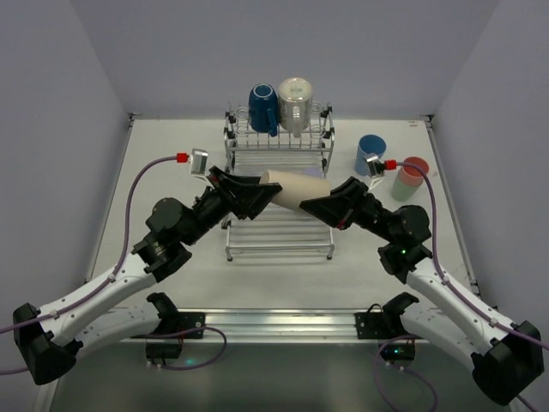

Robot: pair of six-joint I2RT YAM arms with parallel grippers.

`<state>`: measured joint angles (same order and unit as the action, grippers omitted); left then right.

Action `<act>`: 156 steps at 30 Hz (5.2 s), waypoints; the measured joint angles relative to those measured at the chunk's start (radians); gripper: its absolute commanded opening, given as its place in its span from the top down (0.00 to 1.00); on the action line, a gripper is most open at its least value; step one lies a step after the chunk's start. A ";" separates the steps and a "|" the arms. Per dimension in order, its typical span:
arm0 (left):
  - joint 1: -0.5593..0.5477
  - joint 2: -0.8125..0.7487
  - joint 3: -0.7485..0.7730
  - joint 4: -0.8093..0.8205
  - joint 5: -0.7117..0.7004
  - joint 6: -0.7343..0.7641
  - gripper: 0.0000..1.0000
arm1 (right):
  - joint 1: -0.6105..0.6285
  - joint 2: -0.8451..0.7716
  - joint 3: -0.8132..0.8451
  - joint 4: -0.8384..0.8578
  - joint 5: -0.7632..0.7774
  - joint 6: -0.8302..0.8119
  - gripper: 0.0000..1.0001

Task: Unload the cups from the dish rack

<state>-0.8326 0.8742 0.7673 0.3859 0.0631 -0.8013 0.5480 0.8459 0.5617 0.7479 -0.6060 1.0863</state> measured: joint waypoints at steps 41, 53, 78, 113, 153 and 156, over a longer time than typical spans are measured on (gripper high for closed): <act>0.000 0.028 0.101 -0.739 -0.220 0.482 0.00 | -0.405 1.131 1.814 -1.883 0.745 -0.993 1.00; 0.000 0.094 0.053 -0.644 -0.180 0.453 0.00 | -0.412 1.244 1.788 -1.887 0.741 -1.009 1.00; 0.000 0.198 0.052 -0.555 -0.134 0.425 0.00 | -0.427 1.360 1.710 -1.878 0.685 -1.027 0.93; -0.001 0.655 0.277 -0.252 -0.168 0.422 0.00 | -0.450 0.614 0.971 -1.310 0.445 -0.886 0.27; -0.025 0.409 -0.019 0.180 -0.222 0.366 0.52 | -0.301 -0.090 -0.043 -0.398 0.107 -0.316 0.28; -0.016 0.264 -0.071 0.264 -0.185 0.255 0.53 | -0.298 -0.116 -0.115 -0.296 0.095 -0.246 0.29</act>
<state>-0.8486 1.1381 0.6960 0.6495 -0.1223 -0.5465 0.2497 0.7296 0.4465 0.4522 -0.5114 0.8398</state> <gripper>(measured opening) 0.723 0.719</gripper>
